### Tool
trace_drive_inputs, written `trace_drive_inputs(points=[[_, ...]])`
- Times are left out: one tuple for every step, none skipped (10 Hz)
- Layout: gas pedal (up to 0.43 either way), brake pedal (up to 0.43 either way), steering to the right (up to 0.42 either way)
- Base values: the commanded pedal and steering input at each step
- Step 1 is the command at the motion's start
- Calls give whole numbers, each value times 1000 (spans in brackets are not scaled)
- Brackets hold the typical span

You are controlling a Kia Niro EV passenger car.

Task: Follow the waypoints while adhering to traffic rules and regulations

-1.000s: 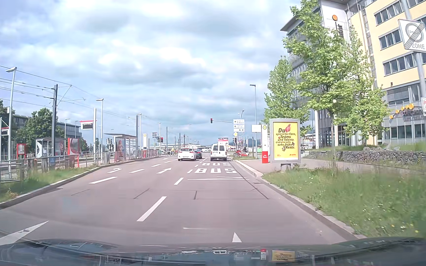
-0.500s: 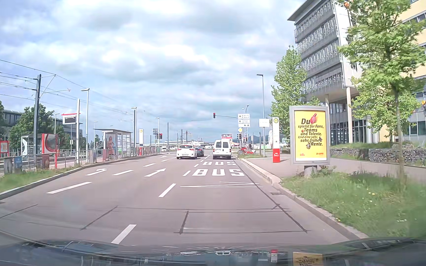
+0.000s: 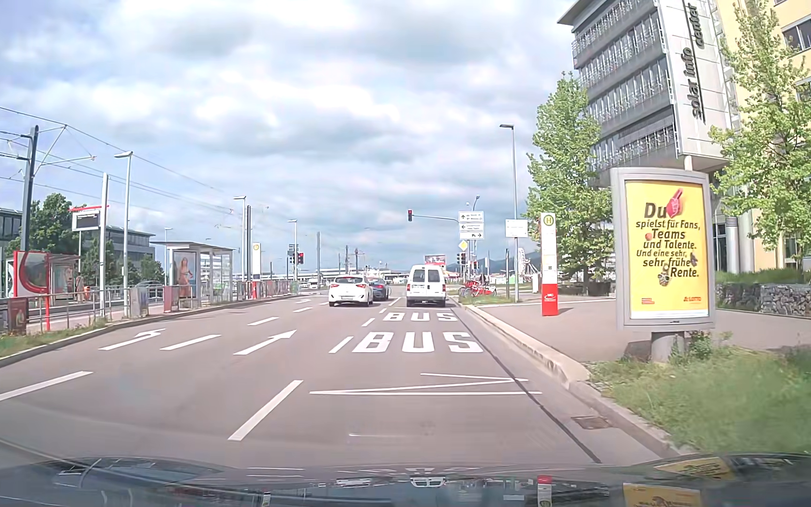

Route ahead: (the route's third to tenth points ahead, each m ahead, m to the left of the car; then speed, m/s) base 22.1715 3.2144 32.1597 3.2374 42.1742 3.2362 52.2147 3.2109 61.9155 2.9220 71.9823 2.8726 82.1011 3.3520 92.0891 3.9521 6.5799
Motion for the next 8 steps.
trace_drive_inputs(points=[[0, 0, -8], [0, 0, -8], [0, 0, -6], [0, 12, -4], [0, 43, -4], [0, 91, -3], [0, 110, -2], [0, 134, -1]])
